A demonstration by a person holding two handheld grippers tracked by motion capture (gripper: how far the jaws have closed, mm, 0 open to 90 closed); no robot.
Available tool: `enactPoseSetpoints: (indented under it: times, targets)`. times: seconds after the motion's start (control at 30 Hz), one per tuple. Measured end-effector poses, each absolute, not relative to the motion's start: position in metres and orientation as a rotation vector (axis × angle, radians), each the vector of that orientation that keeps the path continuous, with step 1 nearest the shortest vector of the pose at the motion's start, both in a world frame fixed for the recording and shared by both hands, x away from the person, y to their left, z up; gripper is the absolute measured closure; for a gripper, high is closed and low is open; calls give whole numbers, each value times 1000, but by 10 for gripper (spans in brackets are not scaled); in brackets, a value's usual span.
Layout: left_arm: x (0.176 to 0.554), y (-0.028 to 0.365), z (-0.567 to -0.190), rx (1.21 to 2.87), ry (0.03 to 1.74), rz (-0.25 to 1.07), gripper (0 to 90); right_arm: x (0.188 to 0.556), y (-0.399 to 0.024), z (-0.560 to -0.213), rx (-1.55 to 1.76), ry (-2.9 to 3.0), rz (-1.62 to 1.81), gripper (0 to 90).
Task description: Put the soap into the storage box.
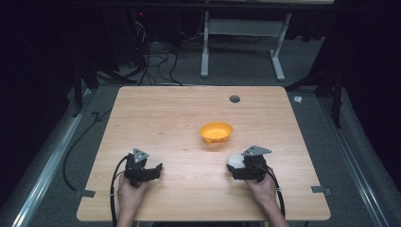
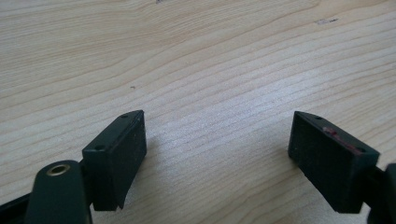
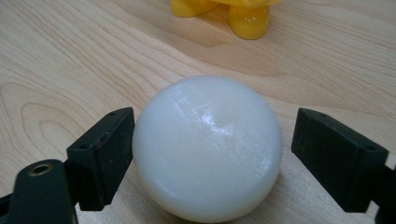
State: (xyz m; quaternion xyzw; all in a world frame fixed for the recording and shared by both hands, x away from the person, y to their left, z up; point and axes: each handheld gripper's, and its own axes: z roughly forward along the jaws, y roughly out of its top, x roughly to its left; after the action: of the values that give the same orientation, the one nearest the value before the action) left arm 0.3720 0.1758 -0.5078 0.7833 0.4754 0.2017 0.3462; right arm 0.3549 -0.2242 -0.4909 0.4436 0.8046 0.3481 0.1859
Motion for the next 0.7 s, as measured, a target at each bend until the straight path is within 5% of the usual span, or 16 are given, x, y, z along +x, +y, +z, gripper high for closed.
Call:
enactPoseSetpoints:
  times: [0.27,0.7]
  targets:
    - [372,176,-508,2032,1234,523,198,355,-221,-493,1235,2303,963,238]
    - [372,176,-508,2033,1234,523,198,355,-222,-494,1239,2309,965,246]
